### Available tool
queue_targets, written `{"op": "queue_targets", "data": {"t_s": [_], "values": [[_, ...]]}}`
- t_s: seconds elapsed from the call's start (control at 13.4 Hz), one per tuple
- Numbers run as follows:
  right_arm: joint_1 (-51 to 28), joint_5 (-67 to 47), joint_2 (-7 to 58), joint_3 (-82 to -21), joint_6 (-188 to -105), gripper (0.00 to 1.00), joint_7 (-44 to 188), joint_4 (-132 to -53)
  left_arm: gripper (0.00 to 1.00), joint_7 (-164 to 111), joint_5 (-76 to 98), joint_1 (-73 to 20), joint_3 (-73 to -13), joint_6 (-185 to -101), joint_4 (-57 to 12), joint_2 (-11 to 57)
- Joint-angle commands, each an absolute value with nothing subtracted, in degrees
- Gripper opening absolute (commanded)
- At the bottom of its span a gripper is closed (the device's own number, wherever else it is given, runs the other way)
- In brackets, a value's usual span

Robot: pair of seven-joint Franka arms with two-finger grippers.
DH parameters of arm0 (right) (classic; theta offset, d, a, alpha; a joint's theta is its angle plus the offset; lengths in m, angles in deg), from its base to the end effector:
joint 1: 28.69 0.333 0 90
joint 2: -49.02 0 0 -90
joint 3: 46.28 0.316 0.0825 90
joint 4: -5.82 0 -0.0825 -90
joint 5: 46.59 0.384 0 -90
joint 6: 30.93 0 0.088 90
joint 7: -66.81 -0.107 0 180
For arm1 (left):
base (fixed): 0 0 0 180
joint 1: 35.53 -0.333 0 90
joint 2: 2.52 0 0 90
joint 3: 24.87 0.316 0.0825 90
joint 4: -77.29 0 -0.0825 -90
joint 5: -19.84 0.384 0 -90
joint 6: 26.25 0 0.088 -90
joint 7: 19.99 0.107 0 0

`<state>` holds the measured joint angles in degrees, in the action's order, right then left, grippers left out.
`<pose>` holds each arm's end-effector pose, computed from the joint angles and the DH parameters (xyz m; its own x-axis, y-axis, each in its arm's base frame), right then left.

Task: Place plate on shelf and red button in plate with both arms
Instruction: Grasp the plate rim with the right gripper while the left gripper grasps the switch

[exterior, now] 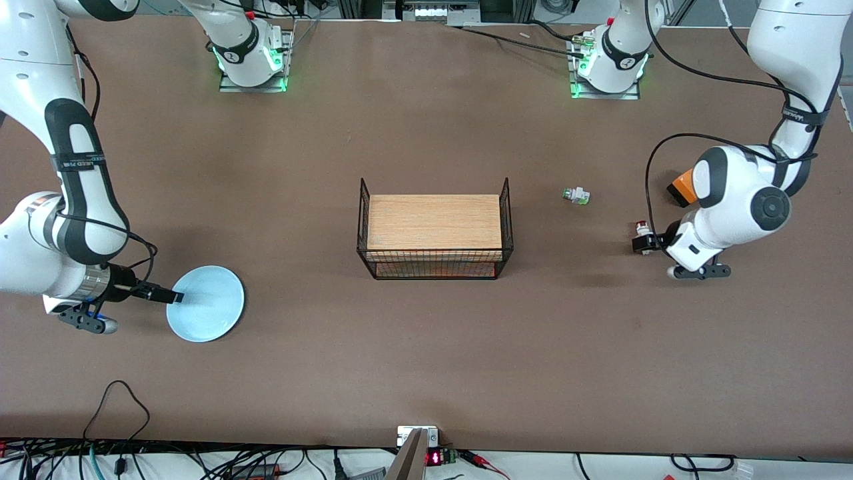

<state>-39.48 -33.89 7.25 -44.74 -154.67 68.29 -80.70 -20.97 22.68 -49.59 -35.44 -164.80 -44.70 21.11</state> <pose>0.6963 -0.1074 0.2280 0.9617 -0.2601 -0.0871 -0.2724 -0.9428 -0.1923 0.5612 0.0336 0.2059 0.9922 0.0470 -0.1151 0.0522 -0.9977 0.0433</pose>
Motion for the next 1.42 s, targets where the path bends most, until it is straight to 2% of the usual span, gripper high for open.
{"op": "queue_targets", "data": {"t_s": [0.0,0.07,0.15,0.22,0.3,0.37,0.52,0.6,0.67,0.82,1.05,1.35], "values": [[-39.8,-33.6,4.9,-44.5,-157.3,0.83,72.7,-79.4,1.00,-20.2,24.7,-50.5,-35.6,-167.5,-49.4,18.8],[-39.8,-34.1,4.1,-44.5,-159.1,0.77,75.7,-79.4,0.98,-20.2,24.8,-50.6,-35.6,-167.5,-49.4,19.2],[-40.1,-34.0,4.0,-44.5,-159.5,0.70,77.9,-79.5,0.90,-20.2,24.8,-50.7,-35.6,-167.4,-49.4,19.6],[-40.3,-34.1,4.0,-44.5,-159.4,0.66,78.9,-79.6,0.67,-20.2,24.8,-50.7,-35.6,-167.4,-49.4,20.2],[-40.5,-34.1,3.5,-44.5,-159.8,0.63,79.8,-79.6,0.62,-20.2,24.8,-50.7,-35.6,-167.4,-49.4,20.8],[-40.8,-34.1,3.3,-44.5,-159.9,0.53,80.8,-79.6,0.50,-20.2,24.8,-50.6,-35.6,-167.4,-49.4,20.9],[-41.2,-34.1,3.4,-44.6,-159.2,0.28,81.3,-79.5,0.20,-19.0,24.8,-50.6,-35.6,-166.8,-49.3,20.9],[-41.9,-33.8,3.4,-44.6,-158.2,0.21,81.2,-79.6,0.11,-17.7,24.8,-50.7,-35.6,-166.7,-49.2,20.7],[-42.4,-33.5,3.4,-44.7,-157.1,0.16,81.1,-79.5,0.06,-17.4,24.8,-50.7,-35.6,-166.2,-48.9,20.2],[-42.5,-33.5,3.4,-44.7,-156.9,0.00,81.1,-79.6,0.03,-17.3,24.8,-50.7,-35.6,-163.4,-48.6,17.6],[-42.5,-33.2,4.8,-44.7,-152.8,0.00,79.8,-79.3,0.01,-17.3,24.8,-50.6,-35.6,-156.4,-44.1,14.8],[-42.4,-33.2,11.0,-44.9,-139.7,0.00,73.3,-79.1,0.00,-17.6,24.8,-50.5,-35.9,-144.8,-34.7,12.7]]}}
